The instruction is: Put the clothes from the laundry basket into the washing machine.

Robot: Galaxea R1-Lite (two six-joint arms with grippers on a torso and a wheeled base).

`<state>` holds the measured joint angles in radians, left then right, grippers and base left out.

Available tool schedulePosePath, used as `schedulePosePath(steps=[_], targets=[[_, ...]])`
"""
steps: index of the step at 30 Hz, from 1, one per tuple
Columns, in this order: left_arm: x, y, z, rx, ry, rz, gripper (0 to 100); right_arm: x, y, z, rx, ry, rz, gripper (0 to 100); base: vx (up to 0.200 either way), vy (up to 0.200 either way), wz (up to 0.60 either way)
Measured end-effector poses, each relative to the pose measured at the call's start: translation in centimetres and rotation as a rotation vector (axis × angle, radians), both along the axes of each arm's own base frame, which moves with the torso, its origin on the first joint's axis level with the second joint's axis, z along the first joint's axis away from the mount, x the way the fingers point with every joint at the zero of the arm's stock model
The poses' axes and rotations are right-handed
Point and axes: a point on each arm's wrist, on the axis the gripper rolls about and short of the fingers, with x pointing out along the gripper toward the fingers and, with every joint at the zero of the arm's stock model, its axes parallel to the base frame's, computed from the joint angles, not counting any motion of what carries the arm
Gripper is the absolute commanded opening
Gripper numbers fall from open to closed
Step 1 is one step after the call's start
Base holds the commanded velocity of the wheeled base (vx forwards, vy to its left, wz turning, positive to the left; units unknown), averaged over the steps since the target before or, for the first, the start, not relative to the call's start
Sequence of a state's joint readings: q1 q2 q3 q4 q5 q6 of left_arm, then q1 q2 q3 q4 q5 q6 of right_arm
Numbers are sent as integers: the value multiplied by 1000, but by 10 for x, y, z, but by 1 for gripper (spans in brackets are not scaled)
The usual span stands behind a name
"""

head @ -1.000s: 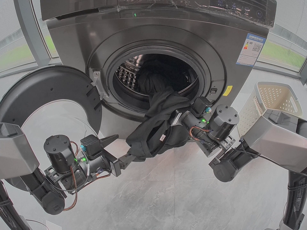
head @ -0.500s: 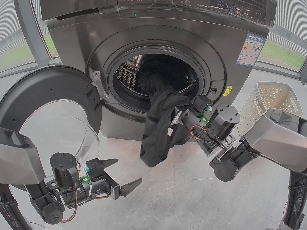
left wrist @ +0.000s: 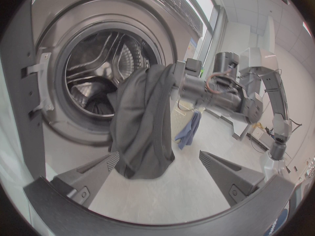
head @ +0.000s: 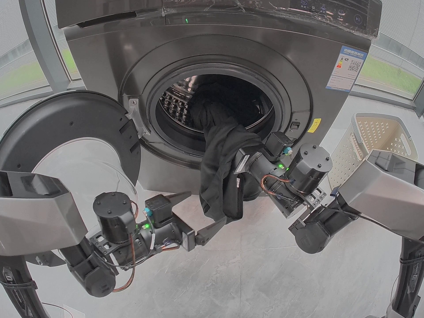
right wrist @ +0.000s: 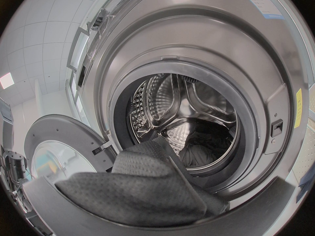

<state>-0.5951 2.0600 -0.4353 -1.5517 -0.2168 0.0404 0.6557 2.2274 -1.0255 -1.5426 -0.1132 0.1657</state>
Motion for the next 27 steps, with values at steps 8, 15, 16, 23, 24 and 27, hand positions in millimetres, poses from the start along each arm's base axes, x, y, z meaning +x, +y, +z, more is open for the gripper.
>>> schedulePosePath(steps=[8, 15, 16, 23, 24, 27], targets=[[41, -32, 1, -68, -92, -3, 100, -5, 6, -1, -1, 4, 18, 0, 0, 0, 0], [70, -51, -7, -112, -128, 23, 100, -9, 11, -2, 0, 7, 33, 0, 0, 0, 0], [73, -53, -8, -118, -131, 30, 100, -9, 11, -2, 1, 7, 35, 0, 0, 0, 0], [92, -60, -22, -132, -136, 74, 100, -16, 17, -3, 4, 19, 47, 0, 0, 0, 0], [95, -60, -24, -134, -137, 84, 100, -17, 18, -4, 2, 22, 49, 0, 0, 0, 0], [102, -59, -28, -143, -138, 112, 0, -21, 19, -5, -1, 32, 57, 0, 0, 0, 0]])
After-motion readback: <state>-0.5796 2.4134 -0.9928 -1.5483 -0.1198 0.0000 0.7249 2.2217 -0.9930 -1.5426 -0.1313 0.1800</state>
